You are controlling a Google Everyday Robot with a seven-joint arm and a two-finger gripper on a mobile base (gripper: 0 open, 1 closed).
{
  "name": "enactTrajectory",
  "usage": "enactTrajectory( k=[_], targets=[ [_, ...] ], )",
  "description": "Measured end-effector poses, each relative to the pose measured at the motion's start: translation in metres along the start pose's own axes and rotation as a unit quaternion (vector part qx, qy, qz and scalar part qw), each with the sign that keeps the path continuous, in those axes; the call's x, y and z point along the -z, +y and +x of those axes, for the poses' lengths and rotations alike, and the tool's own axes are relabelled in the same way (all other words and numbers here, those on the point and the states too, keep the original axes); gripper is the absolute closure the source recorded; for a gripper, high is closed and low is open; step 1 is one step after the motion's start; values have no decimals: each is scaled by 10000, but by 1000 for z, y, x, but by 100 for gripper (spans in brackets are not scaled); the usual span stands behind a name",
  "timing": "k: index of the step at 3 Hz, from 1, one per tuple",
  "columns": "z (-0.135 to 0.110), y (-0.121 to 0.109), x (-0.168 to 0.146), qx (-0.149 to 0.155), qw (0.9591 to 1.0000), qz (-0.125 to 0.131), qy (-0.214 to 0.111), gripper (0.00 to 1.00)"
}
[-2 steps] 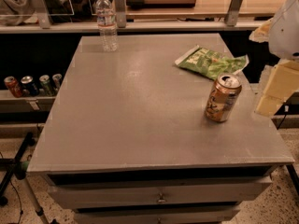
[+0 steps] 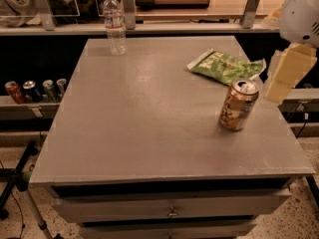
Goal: Move green jalapeno chip bag near water bottle
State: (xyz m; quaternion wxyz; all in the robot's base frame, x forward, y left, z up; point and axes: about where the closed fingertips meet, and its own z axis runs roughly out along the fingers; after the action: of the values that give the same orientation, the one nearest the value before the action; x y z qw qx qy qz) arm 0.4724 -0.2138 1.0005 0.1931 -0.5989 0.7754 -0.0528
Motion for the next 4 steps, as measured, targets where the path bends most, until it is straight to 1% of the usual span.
enactTrajectory(
  k=[1, 2, 3, 4],
  targets=[
    [-7, -33, -2, -250, 9995, 173, -46, 0],
    [-10, -66, -9, -878, 9953, 376, -161, 0],
    [-8, -91, -23, -1520, 9869, 467, -259, 0],
    [-4, -112, -49, -2211, 9735, 476, -342, 0]
  ],
)
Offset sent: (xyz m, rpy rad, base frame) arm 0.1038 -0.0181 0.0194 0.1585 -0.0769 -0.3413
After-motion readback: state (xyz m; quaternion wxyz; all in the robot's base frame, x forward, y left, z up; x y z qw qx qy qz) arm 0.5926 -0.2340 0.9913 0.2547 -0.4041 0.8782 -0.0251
